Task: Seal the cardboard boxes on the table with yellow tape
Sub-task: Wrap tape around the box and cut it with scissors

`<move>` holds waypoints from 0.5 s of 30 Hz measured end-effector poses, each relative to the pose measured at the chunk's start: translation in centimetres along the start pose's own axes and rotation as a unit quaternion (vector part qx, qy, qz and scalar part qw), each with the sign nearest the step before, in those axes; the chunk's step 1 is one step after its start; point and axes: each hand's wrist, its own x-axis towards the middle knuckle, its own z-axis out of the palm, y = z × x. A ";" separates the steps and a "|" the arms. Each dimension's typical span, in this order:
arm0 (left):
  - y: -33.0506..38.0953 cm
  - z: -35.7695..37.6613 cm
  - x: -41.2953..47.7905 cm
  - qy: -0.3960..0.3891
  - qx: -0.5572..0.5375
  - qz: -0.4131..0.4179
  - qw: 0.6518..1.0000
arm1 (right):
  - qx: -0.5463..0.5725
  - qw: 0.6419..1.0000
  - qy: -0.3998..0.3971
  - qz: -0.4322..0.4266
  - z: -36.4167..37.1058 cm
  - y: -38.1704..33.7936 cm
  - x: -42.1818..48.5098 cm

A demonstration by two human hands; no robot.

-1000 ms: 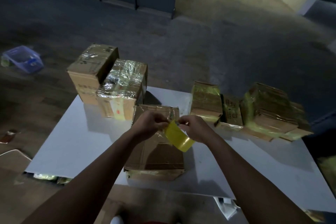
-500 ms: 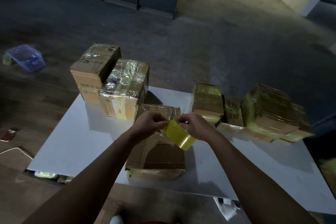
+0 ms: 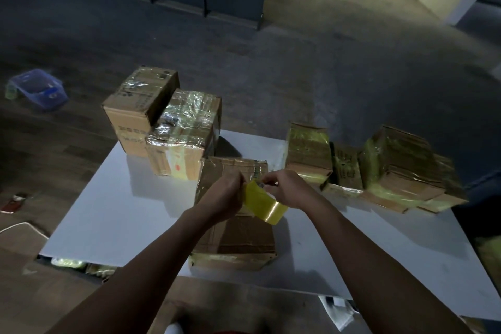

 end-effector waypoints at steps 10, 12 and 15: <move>0.6 -1.4 0.3 -0.051 -0.330 -0.182 0.925 | 0.029 0.999 -0.039 -0.025 -0.4 0.6 0.1; 0.2 -2.1 0.0 -0.095 -0.364 -0.169 0.911 | 0.033 0.997 -0.053 -0.036 -0.4 0.7 -0.1; -0.3 -2.8 0.0 -0.146 -0.423 -0.169 0.878 | 0.040 0.995 -0.066 -0.056 -0.2 0.5 -0.3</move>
